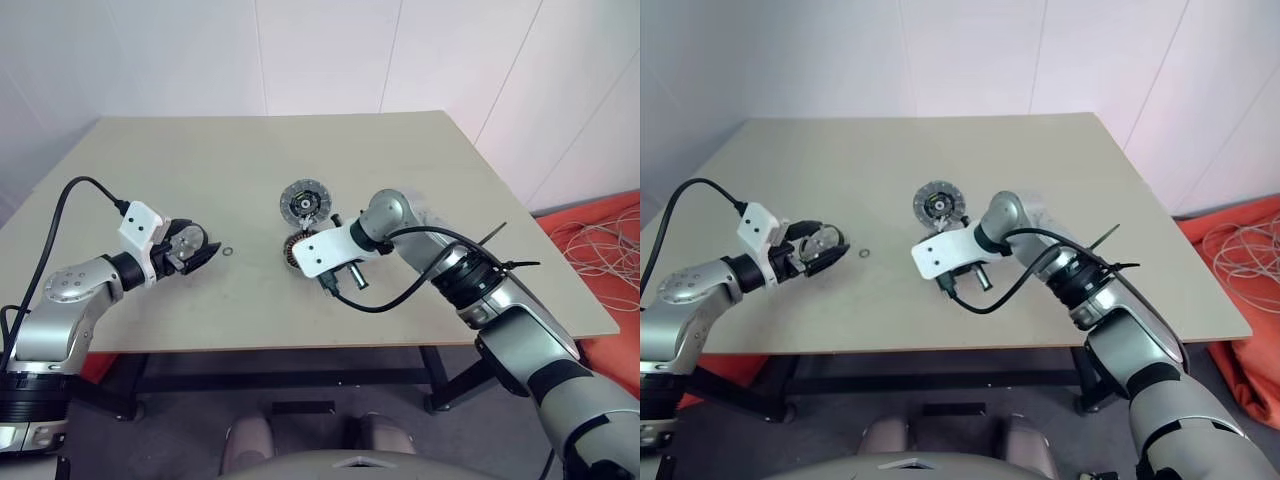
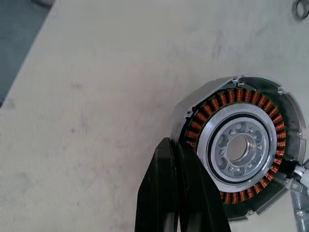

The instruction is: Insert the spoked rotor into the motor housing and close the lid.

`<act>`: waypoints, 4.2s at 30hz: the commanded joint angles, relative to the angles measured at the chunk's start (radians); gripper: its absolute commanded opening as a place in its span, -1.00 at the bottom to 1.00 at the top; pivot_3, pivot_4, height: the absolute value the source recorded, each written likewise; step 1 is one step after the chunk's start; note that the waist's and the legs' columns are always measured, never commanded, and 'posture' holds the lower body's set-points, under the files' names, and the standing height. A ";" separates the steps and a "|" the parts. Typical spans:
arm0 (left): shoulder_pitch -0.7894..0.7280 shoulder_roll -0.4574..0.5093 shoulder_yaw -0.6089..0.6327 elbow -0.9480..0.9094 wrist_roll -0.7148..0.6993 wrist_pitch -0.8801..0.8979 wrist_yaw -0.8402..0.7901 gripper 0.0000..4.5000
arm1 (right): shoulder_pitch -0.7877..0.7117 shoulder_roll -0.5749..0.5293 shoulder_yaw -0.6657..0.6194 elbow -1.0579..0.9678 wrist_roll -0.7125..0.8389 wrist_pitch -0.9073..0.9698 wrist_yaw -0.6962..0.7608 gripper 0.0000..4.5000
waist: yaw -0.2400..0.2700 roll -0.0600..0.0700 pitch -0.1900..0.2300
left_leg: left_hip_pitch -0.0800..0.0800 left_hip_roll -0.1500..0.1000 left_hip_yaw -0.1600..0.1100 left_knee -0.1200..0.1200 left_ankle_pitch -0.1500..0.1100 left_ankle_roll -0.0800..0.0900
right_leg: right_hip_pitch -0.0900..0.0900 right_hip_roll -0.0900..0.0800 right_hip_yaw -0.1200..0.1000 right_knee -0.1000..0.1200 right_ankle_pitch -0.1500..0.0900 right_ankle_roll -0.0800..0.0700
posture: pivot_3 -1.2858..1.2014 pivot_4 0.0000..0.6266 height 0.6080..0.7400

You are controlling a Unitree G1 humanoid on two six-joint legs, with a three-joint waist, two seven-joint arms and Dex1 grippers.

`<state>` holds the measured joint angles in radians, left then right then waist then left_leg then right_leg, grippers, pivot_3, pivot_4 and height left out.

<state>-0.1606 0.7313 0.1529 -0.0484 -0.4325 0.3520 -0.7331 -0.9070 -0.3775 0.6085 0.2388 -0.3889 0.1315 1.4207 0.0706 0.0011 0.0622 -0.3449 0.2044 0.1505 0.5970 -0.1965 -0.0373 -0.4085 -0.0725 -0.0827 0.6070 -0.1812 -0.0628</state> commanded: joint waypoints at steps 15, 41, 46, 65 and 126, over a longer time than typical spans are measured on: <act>-0.017 -0.030 0.025 -0.028 0.027 0.003 0.013 0.90 | -0.029 0.064 0.061 0.052 -0.018 0.022 -0.083 -0.99 | -0.002 0.000 0.000 | 0.001 0.000 -0.001 0.000 0.000 -0.001 | 0.001 0.000 0.001 0.000 0.000 0.000 | 0.03 -1.00 1.00; -0.019 -0.166 0.019 -0.035 0.040 0.132 0.187 0.90 | 0.114 -0.082 -0.317 -0.294 0.351 0.297 -0.086 0.99 | 0.009 -0.001 0.000 | 0.005 -0.002 -0.001 0.000 0.000 0.000 | 0.007 0.000 0.002 -0.002 0.000 0.001 | 0.03 -1.00 1.00; -0.018 -0.229 -0.028 -0.032 0.110 0.121 0.261 0.90 | 0.248 -0.198 -0.407 -0.311 0.393 0.306 -0.149 0.99 | 0.011 -0.001 0.000 | 0.006 -0.002 -0.001 0.000 0.000 0.000 | 0.007 0.000 0.002 -0.002 -0.001 0.001 | 0.03 -1.00 1.00; -0.117 -0.388 -0.112 0.050 0.255 0.183 0.440 0.90 | 0.434 -0.357 -0.508 -0.396 0.573 0.326 -0.189 0.99 | 0.012 -0.001 0.000 | -0.003 -0.002 -0.001 0.000 -0.002 0.004 | 0.007 0.000 -0.003 -0.018 0.000 0.005 | 0.03 -1.00 1.00; -0.151 -0.206 -0.191 -0.051 0.170 0.299 0.062 -0.68 | 0.526 -0.353 -0.566 -0.384 0.727 0.271 -0.295 1.00 | 0.027 0.002 -0.002 | -0.004 -0.002 -0.001 -0.001 -0.003 0.006 | 0.007 -0.001 -0.004 -0.019 0.000 0.005 | 0.03 -1.00 1.00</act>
<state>-0.3044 0.4919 -0.0372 -0.0431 -0.2336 0.6559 -0.5994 -0.3577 -0.7184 0.0723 -0.1337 0.3263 0.4196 1.1293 0.0981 0.0029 0.0604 -0.3481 0.2026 0.1498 0.5952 -0.1993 -0.0314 -0.4018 -0.0731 -0.0861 0.5878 -0.1807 -0.0574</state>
